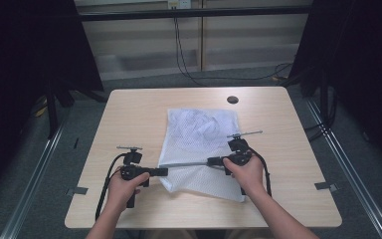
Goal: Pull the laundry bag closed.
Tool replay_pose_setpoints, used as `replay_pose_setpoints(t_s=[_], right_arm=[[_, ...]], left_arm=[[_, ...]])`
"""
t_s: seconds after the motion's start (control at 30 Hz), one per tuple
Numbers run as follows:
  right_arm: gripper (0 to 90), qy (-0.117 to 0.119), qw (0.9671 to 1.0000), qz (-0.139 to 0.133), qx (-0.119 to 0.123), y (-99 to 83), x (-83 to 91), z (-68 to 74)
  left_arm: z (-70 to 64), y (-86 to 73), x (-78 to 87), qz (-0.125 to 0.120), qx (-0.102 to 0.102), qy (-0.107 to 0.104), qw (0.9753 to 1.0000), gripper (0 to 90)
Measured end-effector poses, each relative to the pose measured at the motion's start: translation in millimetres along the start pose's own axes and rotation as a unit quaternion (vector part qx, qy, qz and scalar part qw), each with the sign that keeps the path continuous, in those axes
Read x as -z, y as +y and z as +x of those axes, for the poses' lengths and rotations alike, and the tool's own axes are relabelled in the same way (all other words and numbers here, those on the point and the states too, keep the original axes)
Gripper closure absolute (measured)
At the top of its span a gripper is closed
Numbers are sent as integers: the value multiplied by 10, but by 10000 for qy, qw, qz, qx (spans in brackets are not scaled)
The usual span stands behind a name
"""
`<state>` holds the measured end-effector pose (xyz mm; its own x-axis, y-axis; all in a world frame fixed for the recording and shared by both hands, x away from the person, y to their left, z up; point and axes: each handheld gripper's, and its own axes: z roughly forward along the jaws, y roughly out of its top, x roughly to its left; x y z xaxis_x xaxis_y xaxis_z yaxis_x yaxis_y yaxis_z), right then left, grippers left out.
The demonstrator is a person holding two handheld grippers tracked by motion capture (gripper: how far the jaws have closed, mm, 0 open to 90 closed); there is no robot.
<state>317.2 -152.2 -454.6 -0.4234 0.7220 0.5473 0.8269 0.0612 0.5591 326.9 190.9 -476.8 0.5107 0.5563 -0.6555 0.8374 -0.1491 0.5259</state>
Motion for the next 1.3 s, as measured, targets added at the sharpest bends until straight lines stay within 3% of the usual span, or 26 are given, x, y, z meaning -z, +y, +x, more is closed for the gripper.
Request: replay_pose_setpoints(t_s=[1.3], right_arm=[[870, -94, 9999, -30, 19, -56, 124, -113]], left_arm=[[-11, -1, -12, 74, -11, 71, 9999, 877]])
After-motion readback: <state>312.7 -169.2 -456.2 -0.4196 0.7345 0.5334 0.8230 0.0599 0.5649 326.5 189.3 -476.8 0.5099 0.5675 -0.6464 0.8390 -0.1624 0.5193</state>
